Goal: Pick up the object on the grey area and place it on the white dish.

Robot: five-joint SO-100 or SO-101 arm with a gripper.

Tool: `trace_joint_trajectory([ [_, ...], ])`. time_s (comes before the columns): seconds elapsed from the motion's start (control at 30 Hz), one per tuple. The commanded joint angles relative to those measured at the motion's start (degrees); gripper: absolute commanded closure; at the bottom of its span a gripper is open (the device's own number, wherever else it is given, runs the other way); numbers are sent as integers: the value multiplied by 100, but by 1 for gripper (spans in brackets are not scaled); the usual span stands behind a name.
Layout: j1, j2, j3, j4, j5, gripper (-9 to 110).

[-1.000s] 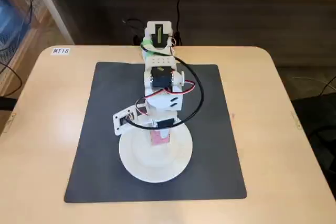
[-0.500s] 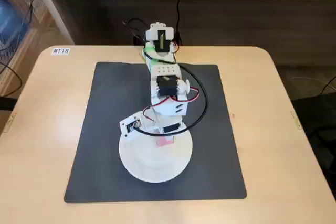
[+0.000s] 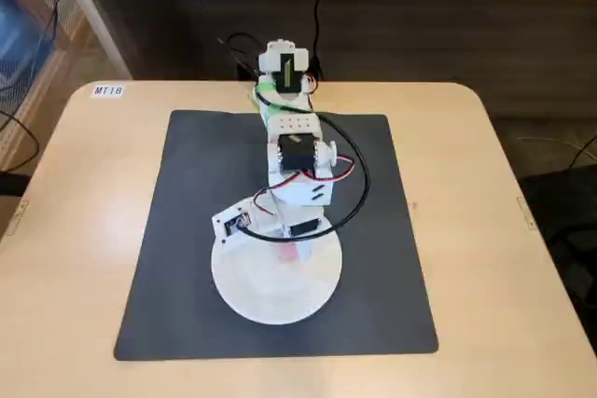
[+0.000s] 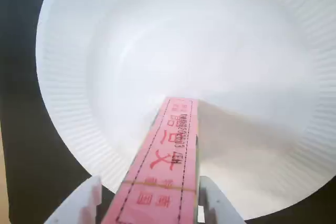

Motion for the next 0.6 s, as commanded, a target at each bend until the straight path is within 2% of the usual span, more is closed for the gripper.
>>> trace_joint_trajectory([
  [0.0, 88, 211, -316, -26, -44, 66],
  [0.1, 105, 264, -281, -26, -44, 57],
  [0.23, 123, 334, -246, -18, -97, 52],
  [0.57, 141, 1169, 606, -9, -158, 49],
])
